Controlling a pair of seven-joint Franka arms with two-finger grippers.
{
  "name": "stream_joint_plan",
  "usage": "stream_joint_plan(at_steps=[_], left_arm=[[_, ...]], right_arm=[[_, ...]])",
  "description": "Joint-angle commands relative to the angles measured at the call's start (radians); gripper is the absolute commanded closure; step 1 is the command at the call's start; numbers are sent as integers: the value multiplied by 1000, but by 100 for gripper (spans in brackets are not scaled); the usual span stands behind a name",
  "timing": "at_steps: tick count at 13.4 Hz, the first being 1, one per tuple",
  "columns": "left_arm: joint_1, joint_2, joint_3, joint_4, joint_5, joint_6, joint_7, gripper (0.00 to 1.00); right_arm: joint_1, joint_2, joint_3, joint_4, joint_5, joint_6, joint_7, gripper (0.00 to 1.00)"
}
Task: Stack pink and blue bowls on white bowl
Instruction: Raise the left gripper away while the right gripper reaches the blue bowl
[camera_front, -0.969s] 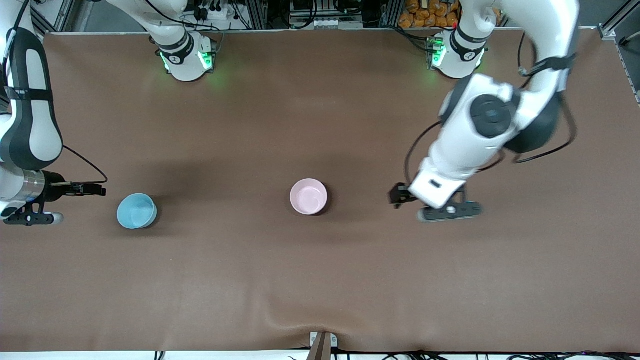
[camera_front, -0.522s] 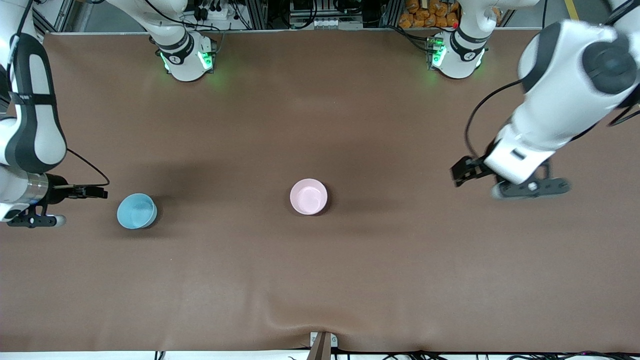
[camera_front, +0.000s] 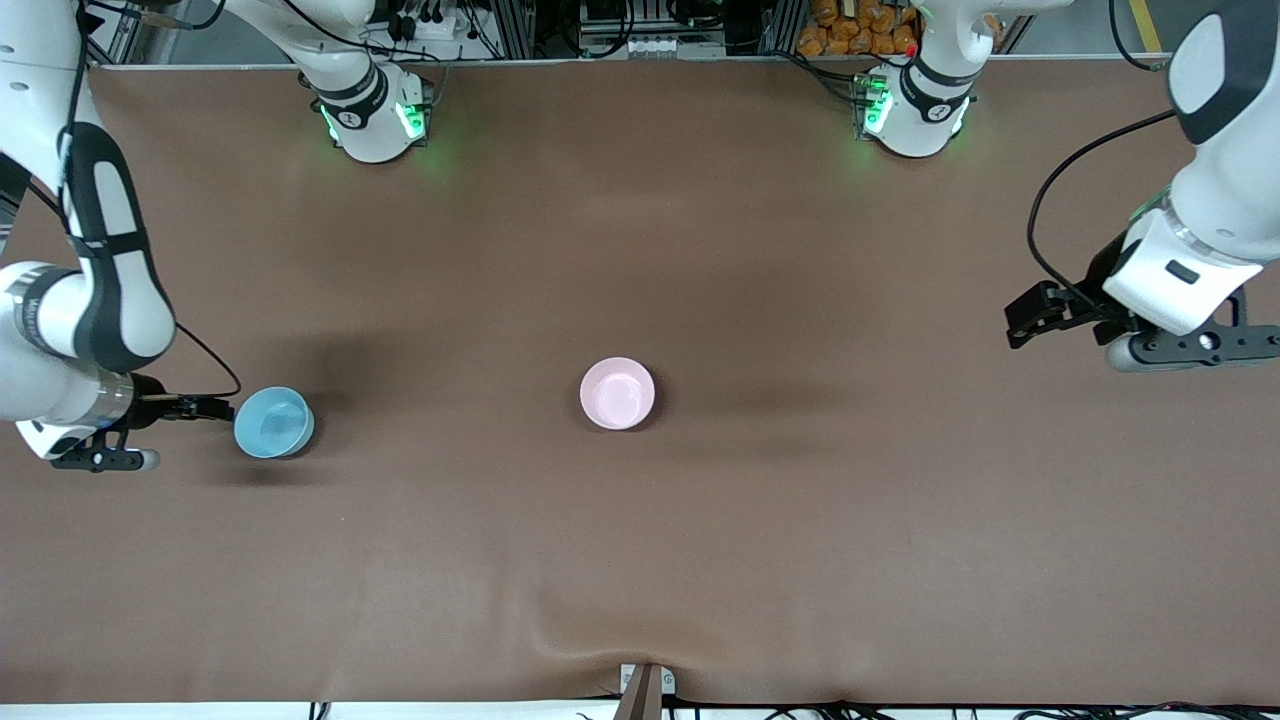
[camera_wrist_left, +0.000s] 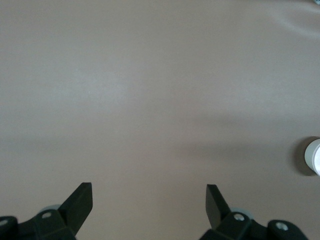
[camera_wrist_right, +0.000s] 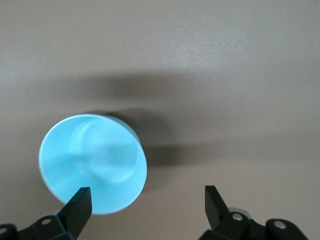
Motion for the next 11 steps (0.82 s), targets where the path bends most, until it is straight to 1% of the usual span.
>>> stream_joint_plan(at_steps=[1, 2, 3, 5, 6, 7, 9, 10, 11], left_arm=[[17, -40, -8, -20, 17, -19, 10, 0], [18, -40, -8, -20, 17, -19, 9, 0], [20, -45, -8, -21, 17, -21, 7, 0], [24, -54, -8, -21, 17, -42, 9, 0], [24, -56, -8, -21, 17, -45, 9, 0], [24, -57, -8, -21, 17, -45, 7, 0], [23, -57, -8, -21, 17, -45, 6, 0], [24, -59, -8, -21, 17, -45, 6, 0], [24, -60, -8, -21, 17, -47, 4, 0]], right_arm=[[-15, 8, 10, -35, 31, 53, 0, 0], [-15, 22, 8, -35, 83, 62, -3, 0], [-15, 34, 8, -35, 106, 81, -3, 0], [-15, 66, 8, -35, 108, 125, -3, 0], [-17, 73, 8, -35, 108, 127, -3, 0], [-17, 77, 8, -35, 108, 127, -3, 7], [-15, 93, 8, -35, 109, 128, -3, 48], [-15, 93, 8, -35, 109, 128, -2, 76], [-15, 93, 8, -35, 111, 128, 1, 98]])
